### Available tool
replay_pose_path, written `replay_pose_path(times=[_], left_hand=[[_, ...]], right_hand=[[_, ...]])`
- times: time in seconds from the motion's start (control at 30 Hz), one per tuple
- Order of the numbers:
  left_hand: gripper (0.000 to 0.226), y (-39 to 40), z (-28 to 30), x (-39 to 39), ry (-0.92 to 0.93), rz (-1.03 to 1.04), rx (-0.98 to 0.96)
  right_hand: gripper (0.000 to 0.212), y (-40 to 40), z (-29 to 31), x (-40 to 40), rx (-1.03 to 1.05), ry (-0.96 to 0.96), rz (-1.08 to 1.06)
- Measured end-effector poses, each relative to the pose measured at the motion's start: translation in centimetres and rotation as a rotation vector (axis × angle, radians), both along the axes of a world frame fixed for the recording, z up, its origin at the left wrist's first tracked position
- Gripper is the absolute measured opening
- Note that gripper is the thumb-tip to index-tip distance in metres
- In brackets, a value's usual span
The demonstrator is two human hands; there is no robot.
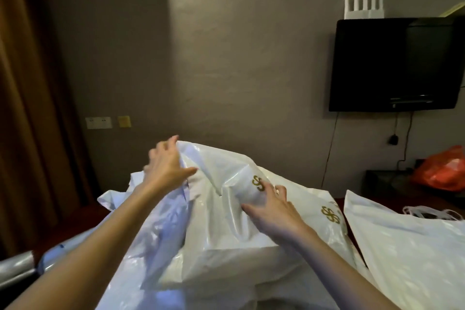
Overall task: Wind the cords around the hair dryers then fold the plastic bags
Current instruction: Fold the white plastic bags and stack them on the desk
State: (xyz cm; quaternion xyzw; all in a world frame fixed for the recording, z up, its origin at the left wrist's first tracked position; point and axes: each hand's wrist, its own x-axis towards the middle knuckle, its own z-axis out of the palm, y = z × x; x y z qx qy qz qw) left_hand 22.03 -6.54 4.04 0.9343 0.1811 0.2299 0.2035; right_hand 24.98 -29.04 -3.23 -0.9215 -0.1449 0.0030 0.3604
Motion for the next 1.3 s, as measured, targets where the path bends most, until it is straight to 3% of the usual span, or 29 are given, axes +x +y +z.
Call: replay_pose_path(times=[0.03,0.1,0.17,0.2,0.33,0.4,0.47,0.53,0.6,0.73,0.83,0.93,1.07,1.3], left_hand=[[0.086,-1.2,0.2,-0.5,0.024,-0.104,0.088],[0.077,-3.8,-1.6,-1.1,0.275,-0.272,0.228],[0.068,-5.2,-4.9,-1.9,0.577,-0.275,0.319],[0.065,-5.1,-6.2,-2.3,0.624,-0.258,0.334],[0.063,-4.4,-6.7,-3.3,0.631,-0.205,0.437],[0.059,-6.1,-5.6,-3.5,0.599,-0.190,0.488],[0.052,-9.4,-5.2,-3.8,0.410,-0.251,0.515],[0.048,-13.9,-5.6,-4.1,0.175,-0.397,0.397],[0.041,-19.1,-6.7,-4.5,0.051,-0.547,0.139],[0.034,-28.3,-11.4,-3.9,0.250,-0.611,-0.370],[0.030,-32.2,-15.0,-2.6,0.365,-0.565,-0.508],[0.013,-34.4,-16.4,-2.1,0.338,-0.517,-0.677],[0.024,-35.9,-17.1,-2.2,0.269,-0.437,-1.056],[0.016,-35.7,-17.2,-3.4,0.097,-0.437,-1.044]], right_hand=[[0.079,0.0,-0.2,-0.5,-0.104,-0.037,0.017],[0.075,0.3,-1.3,-1.3,-0.217,-0.038,0.043],[0.073,0.5,-2.3,-2.1,-0.276,-0.041,0.081],[0.072,0.3,-2.5,-2.3,-0.306,-0.050,0.107],[0.062,-3.2,-2.7,-3.7,-0.324,-0.114,0.222],[0.054,-6.2,-3.2,-4.9,-0.201,-0.137,0.255],[0.040,-10.0,-3.8,-6.3,0.005,-0.124,0.213],[0.020,-14.1,-4.6,-7.4,0.193,-0.097,0.077],[0.010,-18.4,-5.4,-8.0,0.331,-0.054,-0.122],[0.028,-26.4,-7.2,-9.1,0.522,0.336,-0.437],[0.036,-30.2,-8.3,-10.0,0.645,0.545,-0.505],[0.038,-32.0,-8.4,-9.7,0.866,0.667,-0.485],[0.029,-31.3,-8.7,-8.2,1.021,0.650,-0.503],[0.018,-30.3,-9.5,-6.9,0.960,0.459,-0.575]])
